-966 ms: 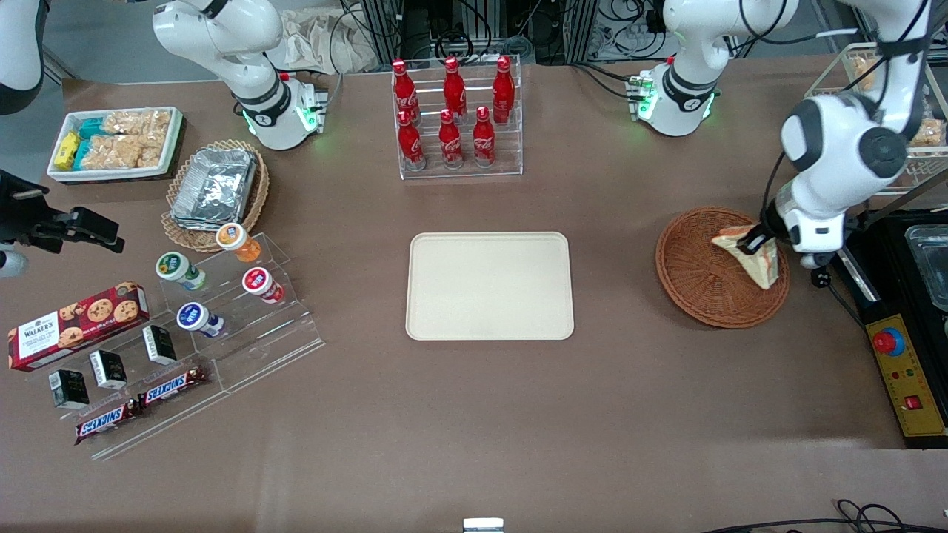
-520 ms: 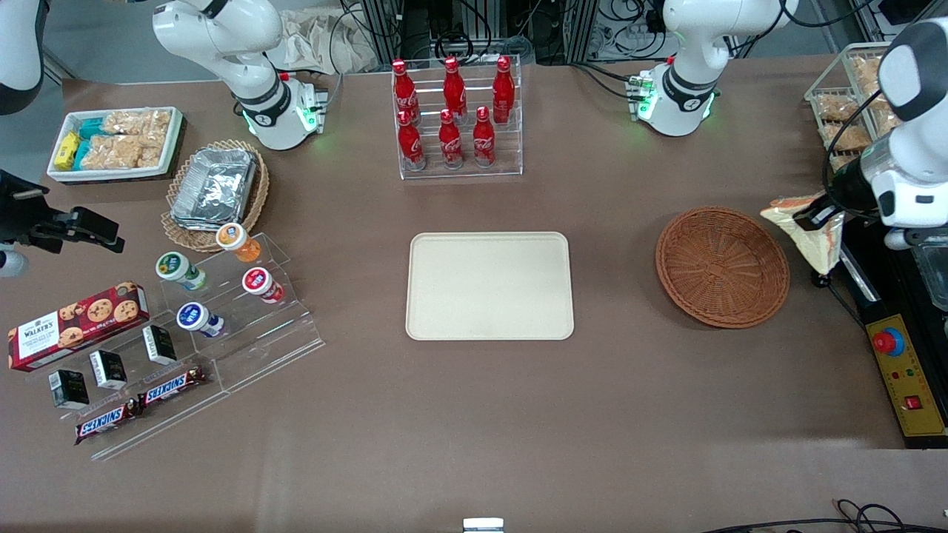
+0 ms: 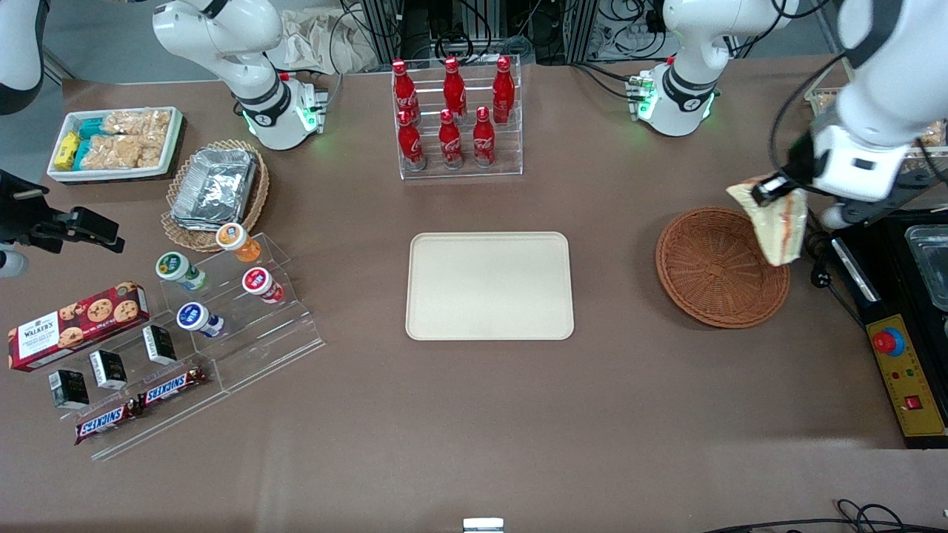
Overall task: Place sandwich from basket to tray
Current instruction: 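Lift the sandwich with the left gripper and carry it toward the white tray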
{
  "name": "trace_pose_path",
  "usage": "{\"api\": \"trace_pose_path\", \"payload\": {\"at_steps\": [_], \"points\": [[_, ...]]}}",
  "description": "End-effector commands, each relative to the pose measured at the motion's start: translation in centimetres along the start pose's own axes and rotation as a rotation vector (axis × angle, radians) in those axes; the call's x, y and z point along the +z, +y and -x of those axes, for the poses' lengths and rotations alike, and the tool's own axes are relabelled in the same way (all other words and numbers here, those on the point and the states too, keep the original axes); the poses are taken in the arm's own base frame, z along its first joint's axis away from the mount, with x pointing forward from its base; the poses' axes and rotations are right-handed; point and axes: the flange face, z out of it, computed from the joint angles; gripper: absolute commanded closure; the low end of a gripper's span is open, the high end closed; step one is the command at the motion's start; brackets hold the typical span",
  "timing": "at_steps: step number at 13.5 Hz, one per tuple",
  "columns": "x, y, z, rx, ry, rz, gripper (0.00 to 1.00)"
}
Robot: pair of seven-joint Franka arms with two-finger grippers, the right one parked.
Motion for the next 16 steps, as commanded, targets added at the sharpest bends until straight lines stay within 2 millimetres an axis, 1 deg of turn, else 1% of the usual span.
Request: {"api": "trace_pose_path", "payload": {"at_steps": [1, 2, 4, 6, 8, 10, 12, 16], "points": [[1.2, 6.0, 2.7, 0.135, -0.023, -0.029, 1.00], [2.3, 8.1, 3.6, 0.171, -0.021, -0.039, 1.00], [4.5, 11.6, 4.9, 0.220, -0.017, -0.028, 1.00], [7.2, 15.3, 5.9, 0.221, -0.009, -0.025, 1.00], [10.4, 18.3, 6.7, 0.250, -0.013, -0.027, 1.00], [13.3, 20.7, 7.1, 0.266, -0.014, -0.017, 1.00], [16.8, 22.7, 7.1, 0.286, 0.007, -0.031, 1.00], [21.8, 25.6, 7.9, 0.322, 0.012, -0.034, 1.00]]}}
